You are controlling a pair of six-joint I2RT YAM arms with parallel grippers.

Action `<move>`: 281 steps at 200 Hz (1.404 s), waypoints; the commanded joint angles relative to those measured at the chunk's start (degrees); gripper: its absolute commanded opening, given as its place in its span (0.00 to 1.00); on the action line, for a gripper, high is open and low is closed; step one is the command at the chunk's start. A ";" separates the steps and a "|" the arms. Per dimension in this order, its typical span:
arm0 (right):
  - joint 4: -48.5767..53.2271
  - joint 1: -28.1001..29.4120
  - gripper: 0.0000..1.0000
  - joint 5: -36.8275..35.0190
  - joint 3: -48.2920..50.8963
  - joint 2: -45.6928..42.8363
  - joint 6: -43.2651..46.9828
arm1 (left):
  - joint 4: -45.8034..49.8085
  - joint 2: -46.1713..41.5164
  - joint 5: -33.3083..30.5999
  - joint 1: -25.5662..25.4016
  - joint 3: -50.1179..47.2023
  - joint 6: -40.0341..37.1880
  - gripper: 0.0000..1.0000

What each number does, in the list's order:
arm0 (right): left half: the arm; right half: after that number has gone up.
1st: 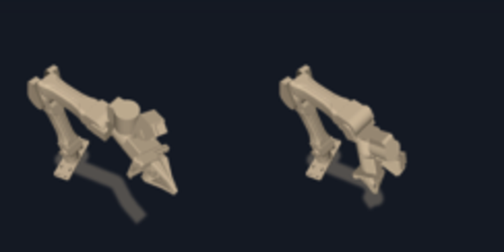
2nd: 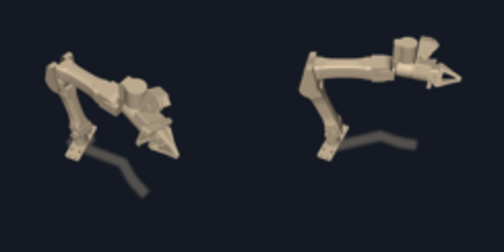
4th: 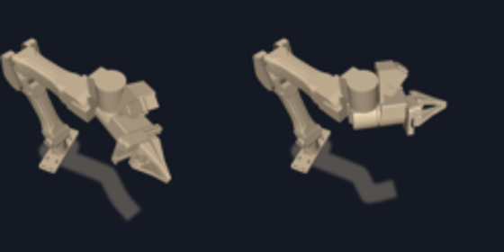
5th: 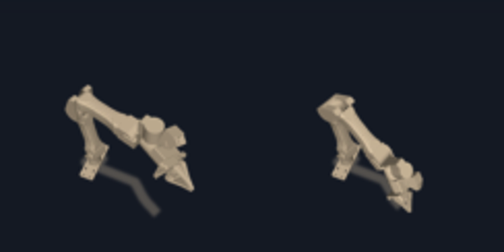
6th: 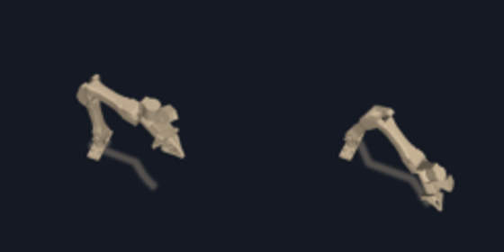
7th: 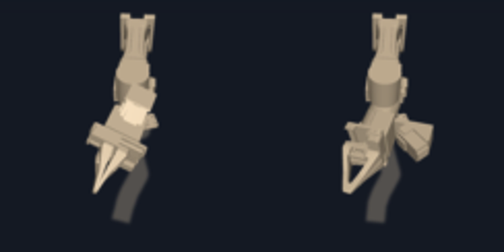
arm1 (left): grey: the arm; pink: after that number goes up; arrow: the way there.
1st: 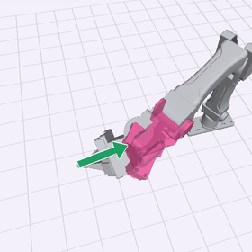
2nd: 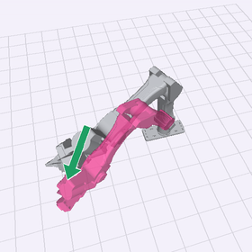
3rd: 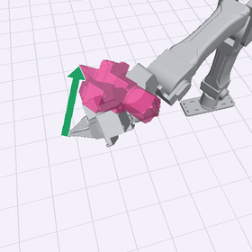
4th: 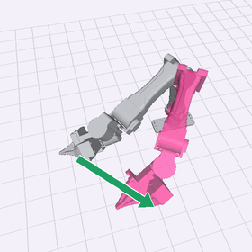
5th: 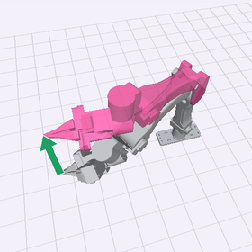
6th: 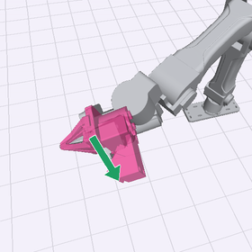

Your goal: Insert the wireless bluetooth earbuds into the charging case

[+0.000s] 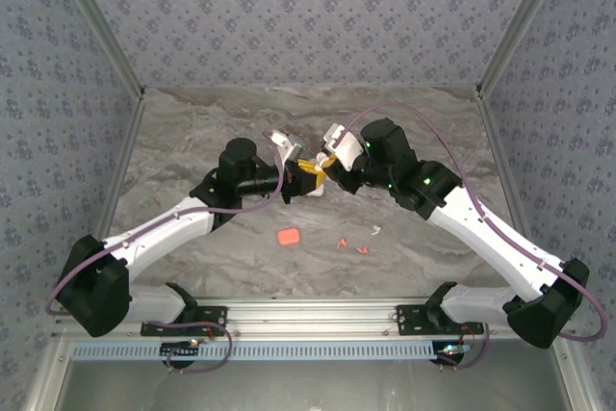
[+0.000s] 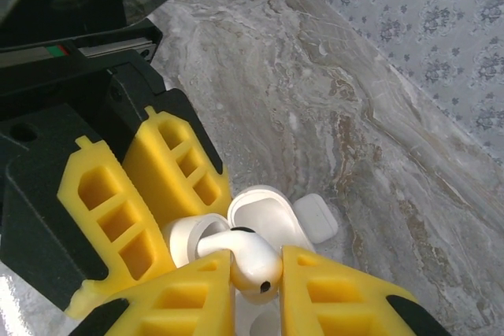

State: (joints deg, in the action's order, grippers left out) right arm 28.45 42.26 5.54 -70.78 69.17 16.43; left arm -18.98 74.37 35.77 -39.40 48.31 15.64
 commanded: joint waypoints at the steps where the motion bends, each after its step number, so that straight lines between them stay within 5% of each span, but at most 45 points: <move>1: 1.68 0.20 0.21 4.22 -1.26 0.01 2.02 | -2.20 -1.10 0.79 -0.22 1.62 -1.05 0.00; 72: 3.91 -2.86 0.30 12.31 -3.08 0.97 0.68 | -2.77 -2.13 0.96 -0.17 1.42 -1.05 0.00; 125: 2.62 -8.06 0.54 18.25 -4.81 -2.21 -4.39 | -3.67 -2.47 0.46 -0.24 0.95 -0.78 0.00; 172: 3.41 -16.27 0.69 14.09 -4.19 -6.07 -14.93 | -5.44 -3.81 -3.64 -0.24 -0.72 -0.48 0.00; 244: 18.86 -27.03 0.68 8.36 4.88 -2.90 -28.04 | -4.50 -5.83 -7.33 -0.22 -0.57 -2.09 0.00; 281: 20.55 -27.94 0.65 6.26 11.70 -1.40 -30.56 | -3.10 -6.46 -8.05 -0.24 -0.53 -3.13 0.00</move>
State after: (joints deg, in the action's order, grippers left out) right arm 45.10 14.59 13.89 -62.17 66.70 -10.15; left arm -21.63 70.02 28.64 -39.40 47.55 14.33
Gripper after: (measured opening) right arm 0.661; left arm 0.188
